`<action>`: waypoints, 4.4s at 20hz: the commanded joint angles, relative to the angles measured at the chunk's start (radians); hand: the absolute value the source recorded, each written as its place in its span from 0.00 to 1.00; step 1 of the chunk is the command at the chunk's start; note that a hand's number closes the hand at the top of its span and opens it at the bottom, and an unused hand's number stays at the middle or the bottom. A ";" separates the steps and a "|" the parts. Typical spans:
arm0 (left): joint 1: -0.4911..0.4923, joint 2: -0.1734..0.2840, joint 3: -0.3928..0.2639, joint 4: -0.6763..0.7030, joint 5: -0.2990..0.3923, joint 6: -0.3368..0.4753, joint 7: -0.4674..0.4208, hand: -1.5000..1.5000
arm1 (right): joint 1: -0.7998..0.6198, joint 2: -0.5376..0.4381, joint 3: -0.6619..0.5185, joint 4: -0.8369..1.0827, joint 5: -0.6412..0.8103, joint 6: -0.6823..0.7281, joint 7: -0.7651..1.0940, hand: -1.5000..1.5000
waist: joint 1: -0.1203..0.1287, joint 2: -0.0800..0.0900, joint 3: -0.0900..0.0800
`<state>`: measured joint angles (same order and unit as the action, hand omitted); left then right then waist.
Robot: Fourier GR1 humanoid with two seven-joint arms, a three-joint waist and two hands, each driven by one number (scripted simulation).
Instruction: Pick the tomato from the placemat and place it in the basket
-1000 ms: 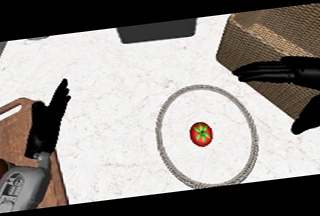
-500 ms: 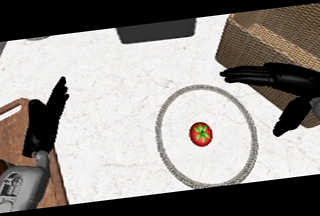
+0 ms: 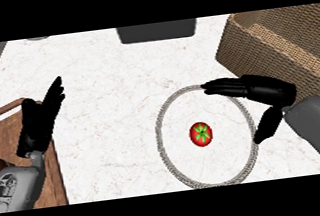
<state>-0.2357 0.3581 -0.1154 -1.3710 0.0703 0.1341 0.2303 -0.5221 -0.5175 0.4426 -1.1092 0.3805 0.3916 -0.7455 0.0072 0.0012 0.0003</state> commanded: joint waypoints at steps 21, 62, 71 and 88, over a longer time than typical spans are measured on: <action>0.006 -0.114 0.073 0.014 -0.127 -0.047 -0.006 0.50 | -0.005 0.279 -0.048 0.157 0.273 -0.029 -0.040 0.00 | -0.002 0.000 0.000; 0.036 -0.104 0.198 0.011 -0.157 -0.139 -0.024 0.50 | 0.156 0.374 0.037 -0.087 0.906 -0.313 0.593 1.00 | -0.038 -0.016 -0.003; 0.066 -0.097 0.212 -0.026 -0.138 -0.154 -0.014 0.50 | 0.416 0.477 -0.049 -0.685 0.580 -0.028 0.692 1.00 | -0.043 -0.017 -0.002; 0.000 -0.163 0.152 -0.038 -0.201 -0.097 0.039 0.50 | -0.087 0.517 -0.400 -1.220 -0.086 0.233 1.651 1.00 | -0.011 -0.006 -0.003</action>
<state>-0.2093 0.2229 0.0542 -1.4105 -0.1020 0.0002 0.2550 -0.4268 -0.0018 0.1239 -2.3171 0.4098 0.5990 0.6931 -0.0085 -0.0061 -0.0020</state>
